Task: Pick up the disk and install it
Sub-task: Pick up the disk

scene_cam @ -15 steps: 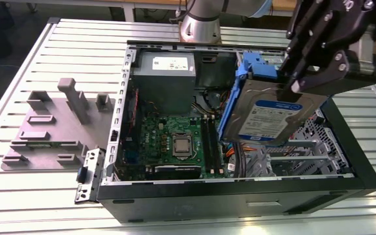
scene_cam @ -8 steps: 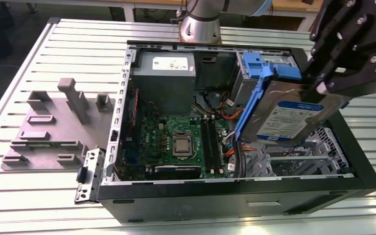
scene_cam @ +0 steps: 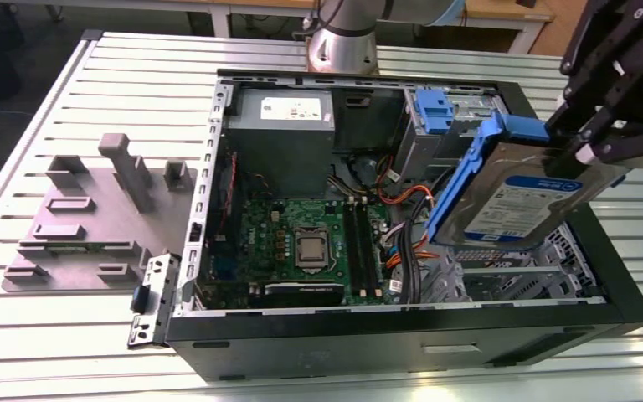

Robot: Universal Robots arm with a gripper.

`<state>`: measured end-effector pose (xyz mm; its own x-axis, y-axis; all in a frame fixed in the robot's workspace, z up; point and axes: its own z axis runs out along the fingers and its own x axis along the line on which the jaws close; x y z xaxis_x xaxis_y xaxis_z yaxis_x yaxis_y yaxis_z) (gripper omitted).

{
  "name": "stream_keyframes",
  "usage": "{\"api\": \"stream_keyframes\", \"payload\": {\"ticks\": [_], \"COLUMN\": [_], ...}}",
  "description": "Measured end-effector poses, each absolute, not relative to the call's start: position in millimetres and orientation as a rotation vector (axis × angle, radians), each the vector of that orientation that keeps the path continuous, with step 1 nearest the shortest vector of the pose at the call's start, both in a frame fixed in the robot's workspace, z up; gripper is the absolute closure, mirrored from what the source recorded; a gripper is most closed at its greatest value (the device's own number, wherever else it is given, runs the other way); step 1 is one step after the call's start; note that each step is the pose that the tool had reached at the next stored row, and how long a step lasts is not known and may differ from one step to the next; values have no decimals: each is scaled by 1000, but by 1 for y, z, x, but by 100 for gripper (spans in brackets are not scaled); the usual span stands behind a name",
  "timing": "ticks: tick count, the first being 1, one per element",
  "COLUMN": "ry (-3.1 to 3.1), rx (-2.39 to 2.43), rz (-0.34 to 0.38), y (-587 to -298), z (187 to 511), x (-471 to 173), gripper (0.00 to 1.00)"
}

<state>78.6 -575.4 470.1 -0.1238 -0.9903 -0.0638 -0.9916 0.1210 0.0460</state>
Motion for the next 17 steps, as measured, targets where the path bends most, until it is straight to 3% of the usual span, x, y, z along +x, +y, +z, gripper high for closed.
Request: {"api": "stream_keyframes", "payload": {"ticks": [17], "ry": [2268], "rx": [-2149], "rz": [121], "y": [-577], "z": [464], "x": [102], "gripper": [65]}}
